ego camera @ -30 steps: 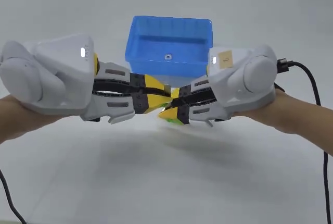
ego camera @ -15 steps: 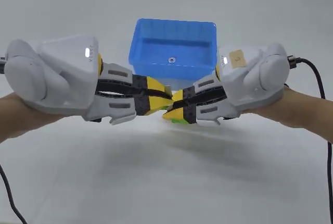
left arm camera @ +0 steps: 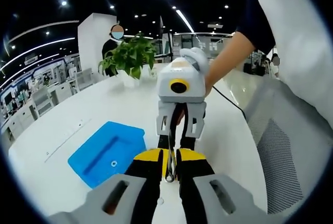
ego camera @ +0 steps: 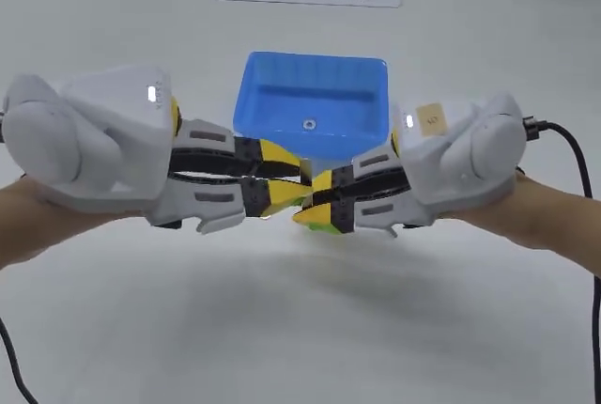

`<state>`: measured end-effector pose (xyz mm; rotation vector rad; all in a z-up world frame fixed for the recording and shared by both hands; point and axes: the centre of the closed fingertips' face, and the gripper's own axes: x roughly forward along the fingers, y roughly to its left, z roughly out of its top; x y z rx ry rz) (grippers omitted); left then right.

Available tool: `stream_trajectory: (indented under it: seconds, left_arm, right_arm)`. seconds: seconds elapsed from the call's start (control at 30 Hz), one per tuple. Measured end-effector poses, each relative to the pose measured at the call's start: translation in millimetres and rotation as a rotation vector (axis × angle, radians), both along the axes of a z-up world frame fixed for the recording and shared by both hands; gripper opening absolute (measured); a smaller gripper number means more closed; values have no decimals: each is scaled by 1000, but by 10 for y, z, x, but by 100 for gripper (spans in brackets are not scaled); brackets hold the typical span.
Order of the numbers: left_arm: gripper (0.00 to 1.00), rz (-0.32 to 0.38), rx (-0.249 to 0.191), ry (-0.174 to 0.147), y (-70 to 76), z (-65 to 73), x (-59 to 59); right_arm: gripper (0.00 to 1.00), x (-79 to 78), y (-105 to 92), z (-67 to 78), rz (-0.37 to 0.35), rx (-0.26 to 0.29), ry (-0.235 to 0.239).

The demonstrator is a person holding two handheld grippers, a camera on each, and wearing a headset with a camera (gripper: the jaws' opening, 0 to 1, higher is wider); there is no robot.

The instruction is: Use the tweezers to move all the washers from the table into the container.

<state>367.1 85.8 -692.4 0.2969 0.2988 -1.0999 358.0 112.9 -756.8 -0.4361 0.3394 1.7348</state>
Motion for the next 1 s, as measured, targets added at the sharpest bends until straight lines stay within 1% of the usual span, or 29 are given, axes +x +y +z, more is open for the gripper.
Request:
stream_trajectory:
  seconds: [0.03,0.07,0.1,0.13,0.17,0.2,0.27,0.3,0.33,0.37,0.43,0.47,0.5,0.53,0.6,0.67,0.7,0.73,0.77,0.83,0.9,0.97,1.0]
  left_arm:
    - [17,1,-6,-1,0,17,-3]
    - [19,12,-24,4,5,60,-6]
    - [23,12,-18,-4,14,72,-11]
    - [24,19,-3,-17,33,82,-13]
    - [24,21,2,-21,46,89,-21]
    - [25,22,-1,-13,60,99,-45]
    - [25,26,5,-17,96,114,-88]
    - [25,27,1,-12,114,126,-110]
    - [25,32,-16,0,130,146,-145]
    - [26,37,-22,6,147,156,-167]
    - [29,52,-28,12,191,168,-212]
    - [31,66,-32,6,218,178,-220]
    - [34,87,-40,-9,251,205,-231]
    - [37,95,-50,-8,266,219,-255]
    - [43,104,-54,-5,305,223,-312]
    - [45,119,-50,-10,360,217,-375]
    - [48,127,-47,-13,398,211,-403]
    - [51,133,-44,-16,427,207,-420]
    - [55,156,-37,-20,483,197,-415]
    - [58,182,-44,-16,567,185,-444]
    - [60,197,-50,-17,620,170,-472]
    - [62,193,-34,-21,632,147,-520]
    - [62,193,-32,-21,632,141,-531]
  right_arm:
    - [8,7,-2,34,-4,8,3]
    - [8,9,-3,55,-7,10,1]
    - [8,13,-2,75,-10,11,-5]
    - [8,20,-4,101,-16,12,-8]
    - [8,22,-3,124,-20,14,-11]
    - [8,31,-3,156,-27,16,-15]
    - [8,44,-6,216,-36,21,-25]
    - [8,52,-8,240,-41,22,-25]
    - [8,62,-11,278,-46,26,-28]
    - [8,68,-13,306,-50,28,-29]
    - [8,90,-24,361,-55,26,-49]
    - [8,107,-30,389,-63,27,-52]
    - [8,129,-37,434,-77,32,-56]
    - [8,137,-39,449,-82,34,-57]
    - [8,180,-46,531,-105,48,-58]
    - [8,235,-50,594,-121,55,-71]
    - [8,280,-46,627,-132,60,-75]
    - [8,318,-41,651,-141,63,-75]
    - [8,373,-26,689,-154,73,-72]
    - [8,468,8,744,-167,83,-74]
    - [8,564,46,798,-173,92,-76]
    - [8,654,75,845,-176,102,-90]
    - [8,731,97,881,-187,114,-92]
